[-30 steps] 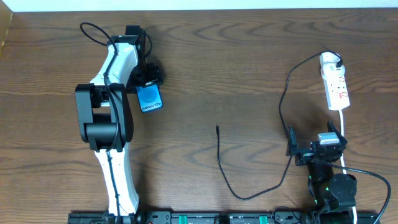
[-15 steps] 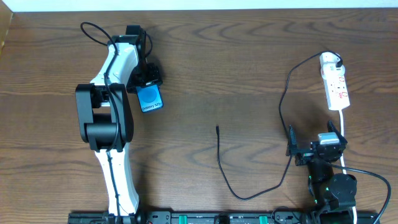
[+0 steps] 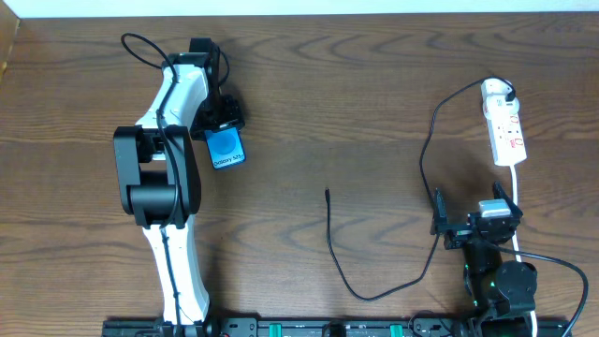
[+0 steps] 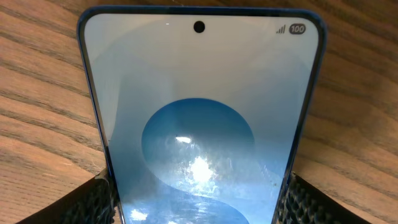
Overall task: Plug charger to phone and switch on socket
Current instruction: 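Close the left gripper on the phone's bottom edge, then lift the phone upright with the left gripper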
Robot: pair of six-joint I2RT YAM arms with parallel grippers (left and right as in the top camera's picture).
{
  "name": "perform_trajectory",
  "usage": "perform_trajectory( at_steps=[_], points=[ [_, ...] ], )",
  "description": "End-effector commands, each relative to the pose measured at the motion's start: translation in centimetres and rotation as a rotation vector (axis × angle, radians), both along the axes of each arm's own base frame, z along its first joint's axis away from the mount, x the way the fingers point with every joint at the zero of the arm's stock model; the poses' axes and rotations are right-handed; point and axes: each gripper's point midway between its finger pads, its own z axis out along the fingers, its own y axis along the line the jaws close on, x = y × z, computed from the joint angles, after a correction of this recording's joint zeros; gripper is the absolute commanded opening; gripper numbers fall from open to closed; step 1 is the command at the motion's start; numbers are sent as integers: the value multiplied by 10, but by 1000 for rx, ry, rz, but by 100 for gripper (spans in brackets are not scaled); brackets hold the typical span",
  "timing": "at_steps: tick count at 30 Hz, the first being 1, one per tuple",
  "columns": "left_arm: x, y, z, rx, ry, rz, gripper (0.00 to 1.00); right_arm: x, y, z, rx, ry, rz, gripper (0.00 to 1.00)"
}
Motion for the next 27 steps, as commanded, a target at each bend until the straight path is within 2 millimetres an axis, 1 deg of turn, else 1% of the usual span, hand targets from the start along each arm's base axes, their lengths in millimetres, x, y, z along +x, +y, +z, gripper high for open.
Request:
perform_trajectory(
  at_steps=[1,4,6,10,13,19,21,23,25,27],
  points=[
    [-8,-2,-10,0,41,-11,8,0,0,0,-6,-2,-1,99],
    [-7,-2,-6,3,33,-11,7,0,0,0,-6,-2,-1,99],
    [-4,-2,0,2,19,-16,7,0,0,0,-6,-1,-1,99],
    [5,-2,20,1,-28,-22,8,0,0,0,-6,-2,-1,99],
    [11,-2,40,1,-67,-22,7,0,0,0,-6,-1,-1,99],
    [13,-3,72,-5,-129,-22,8,0,0,0,-6,-2,-1,99],
    [11,-7,83,-28,-146,-24,8,0,0,0,-6,-2,-1,99],
    [12,-16,92,-78,-165,-29,7,0,0,0,-6,-2,-1,99],
    [13,-28,100,-150,-184,-31,7,0,0,0,-6,-2,-1,99],
    [15,-44,105,-249,-193,-13,8,0,0,0,-6,-2,-1,99]
  ],
)
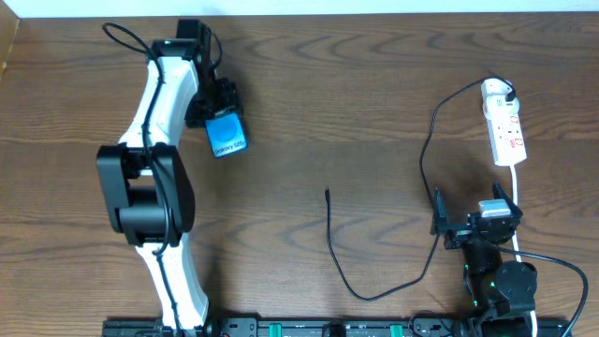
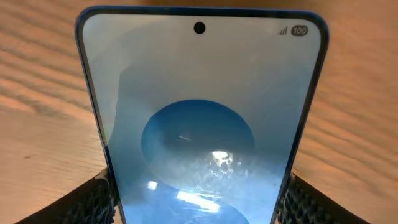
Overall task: Plug charger to phone and switch on socket
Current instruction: 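Lift the phone upright with the left gripper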
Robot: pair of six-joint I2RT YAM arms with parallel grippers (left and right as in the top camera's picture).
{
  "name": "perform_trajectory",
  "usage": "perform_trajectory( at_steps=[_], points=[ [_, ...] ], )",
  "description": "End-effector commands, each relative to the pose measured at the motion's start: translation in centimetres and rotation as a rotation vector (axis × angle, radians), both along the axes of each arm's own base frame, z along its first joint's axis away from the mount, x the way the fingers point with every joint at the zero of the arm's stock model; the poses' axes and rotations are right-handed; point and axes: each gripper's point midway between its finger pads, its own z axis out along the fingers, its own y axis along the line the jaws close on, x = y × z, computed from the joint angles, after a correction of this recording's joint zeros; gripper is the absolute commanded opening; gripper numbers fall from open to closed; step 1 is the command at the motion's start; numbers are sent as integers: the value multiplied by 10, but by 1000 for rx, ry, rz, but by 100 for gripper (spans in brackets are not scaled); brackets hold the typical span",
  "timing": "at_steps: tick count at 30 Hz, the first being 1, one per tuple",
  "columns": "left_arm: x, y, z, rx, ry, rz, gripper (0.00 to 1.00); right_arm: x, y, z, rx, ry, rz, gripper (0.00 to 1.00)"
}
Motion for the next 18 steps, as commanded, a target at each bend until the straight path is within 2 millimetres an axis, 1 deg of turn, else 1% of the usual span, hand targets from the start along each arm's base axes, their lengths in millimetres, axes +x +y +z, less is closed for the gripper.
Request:
perform_trajectory(
  at_steps=[1,6,8,11,13,18],
  points=[
    [9,-37,35,-217,-68,-4,7,0,0,0,-6,-2,-1,99],
    [6,-79,55,-505,-24,55,7,0,0,0,-6,-2,-1,99],
    [3,-92,65,-609,18,109,7,0,0,0,-6,-2,-1,99],
    [-1,-107,79,-747,112,229,8,0,0,0,-6,-2,-1,99],
    [-4,-116,89,-828,162,266,8,0,0,0,-6,-1,-1,99],
    [-11,-137,121,-1043,243,237,7,0,0,0,-6,-2,-1,99]
  ],
)
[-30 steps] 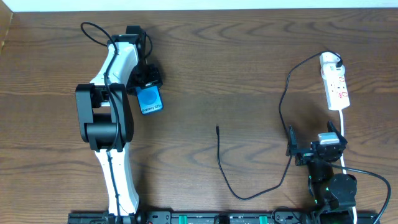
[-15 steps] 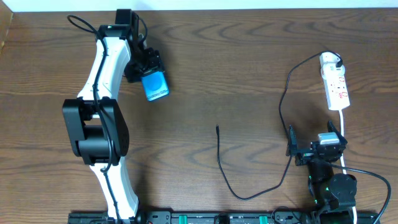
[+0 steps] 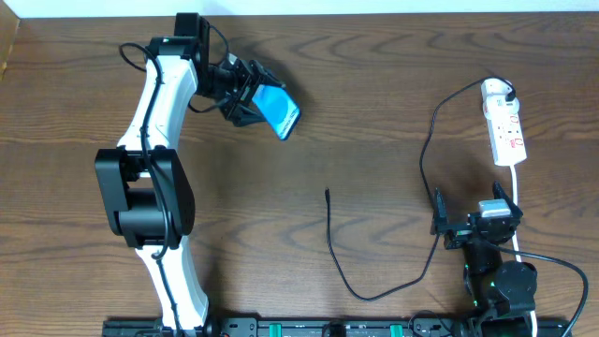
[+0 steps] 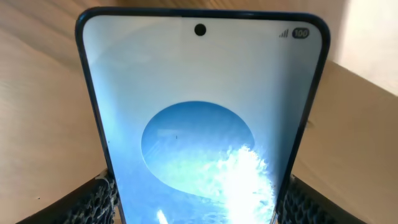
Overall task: Plug charger to phone and switch on socket
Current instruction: 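Lift the phone upright with the left gripper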
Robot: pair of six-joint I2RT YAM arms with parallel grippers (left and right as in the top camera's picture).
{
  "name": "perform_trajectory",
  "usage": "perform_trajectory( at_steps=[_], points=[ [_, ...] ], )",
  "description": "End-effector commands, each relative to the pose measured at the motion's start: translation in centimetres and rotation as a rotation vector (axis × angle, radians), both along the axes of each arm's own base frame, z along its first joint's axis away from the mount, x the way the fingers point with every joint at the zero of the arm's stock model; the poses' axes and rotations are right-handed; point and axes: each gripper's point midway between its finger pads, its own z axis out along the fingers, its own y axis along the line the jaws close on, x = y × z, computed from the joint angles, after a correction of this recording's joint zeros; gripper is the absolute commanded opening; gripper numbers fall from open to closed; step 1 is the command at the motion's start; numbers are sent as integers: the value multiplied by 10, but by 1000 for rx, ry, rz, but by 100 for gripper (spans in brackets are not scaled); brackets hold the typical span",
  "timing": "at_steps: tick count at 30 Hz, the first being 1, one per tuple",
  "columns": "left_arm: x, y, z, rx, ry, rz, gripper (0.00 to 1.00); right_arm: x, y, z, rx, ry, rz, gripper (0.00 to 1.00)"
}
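Observation:
The phone (image 3: 278, 109), blue with a lit blue-and-white screen (image 4: 199, 118), hangs above the table at the back left, tilted toward the right. My left gripper (image 3: 245, 95) is shut on its sides, and both textured fingers (image 4: 93, 202) press its edges. The black charger cable has its free plug end (image 3: 327, 193) lying mid-table; the cable runs right and up to the white socket strip (image 3: 504, 122) at the far right. My right gripper (image 3: 465, 227) rests near the front right, away from the cable tip; its jaws are not readable here.
The white socket strip's own cord (image 3: 518, 197) runs down past the right arm. A rail with fittings (image 3: 318, 328) lines the table's front edge. Bare wood lies between the phone and the cable tip.
The left gripper has swung the phone from pointing downward beside the arm to the right, now tilted and held higher off the table. The right arm and cable are unchanged.
At first the left gripper held the phone low near the table at the left. Then the phone was a little farther back, still gripped. Now it is carried to the right of the arm and tilted, while the cable and right arm stayed put.

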Motion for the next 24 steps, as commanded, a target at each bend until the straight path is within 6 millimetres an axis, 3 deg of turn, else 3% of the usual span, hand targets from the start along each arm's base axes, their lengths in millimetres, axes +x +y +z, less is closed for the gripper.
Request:
perform_trajectory(
  at_steps=[1,10,24],
  points=[
    [-6,-25,57,-280,26,-16,7,0,0,0,-6,-2,-1,99],
    [-17,-38,102,-561,175,-24,8,0,0,0,-6,-2,-1,99],
    [-19,-39,110,-609,376,43,8,0,0,0,-6,-1,-1,99]
  ],
)
